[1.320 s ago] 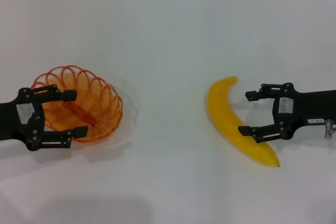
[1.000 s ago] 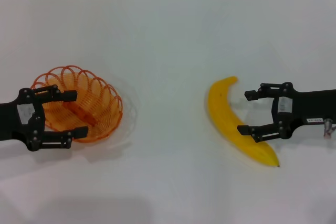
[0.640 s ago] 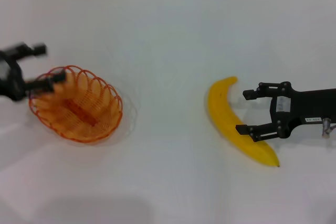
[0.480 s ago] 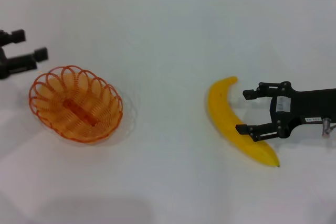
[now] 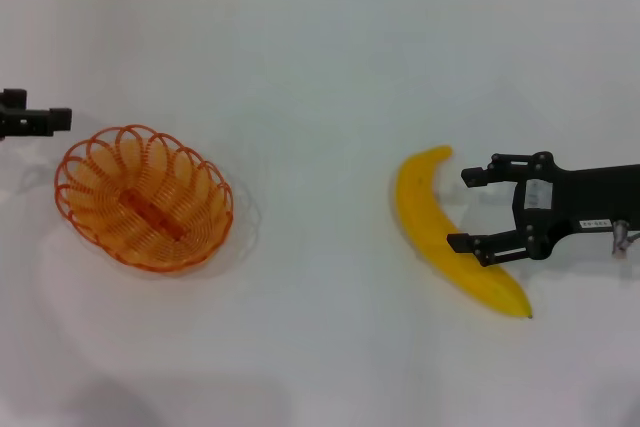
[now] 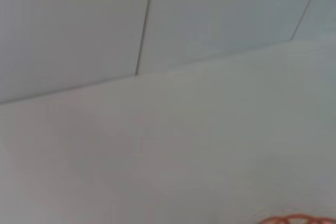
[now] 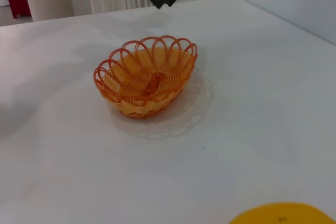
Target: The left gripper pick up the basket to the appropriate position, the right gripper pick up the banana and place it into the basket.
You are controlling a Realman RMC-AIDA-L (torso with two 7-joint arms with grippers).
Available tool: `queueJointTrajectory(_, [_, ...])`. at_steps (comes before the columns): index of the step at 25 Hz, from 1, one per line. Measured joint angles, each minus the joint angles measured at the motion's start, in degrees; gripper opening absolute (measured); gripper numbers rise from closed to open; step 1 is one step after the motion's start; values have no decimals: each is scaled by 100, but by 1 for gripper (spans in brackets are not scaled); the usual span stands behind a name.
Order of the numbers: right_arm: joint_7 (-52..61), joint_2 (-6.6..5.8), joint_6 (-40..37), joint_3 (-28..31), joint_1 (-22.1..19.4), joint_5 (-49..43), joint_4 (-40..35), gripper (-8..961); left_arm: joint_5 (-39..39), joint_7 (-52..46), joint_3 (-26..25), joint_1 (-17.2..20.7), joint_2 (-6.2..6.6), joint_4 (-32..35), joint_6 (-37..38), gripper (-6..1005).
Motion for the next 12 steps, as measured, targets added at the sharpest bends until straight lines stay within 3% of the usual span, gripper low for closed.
queueJointTrajectory(12, [30,0,-27,-38,61,-16,18,896,1198,-61,23,-436,-327,-64,-290,847])
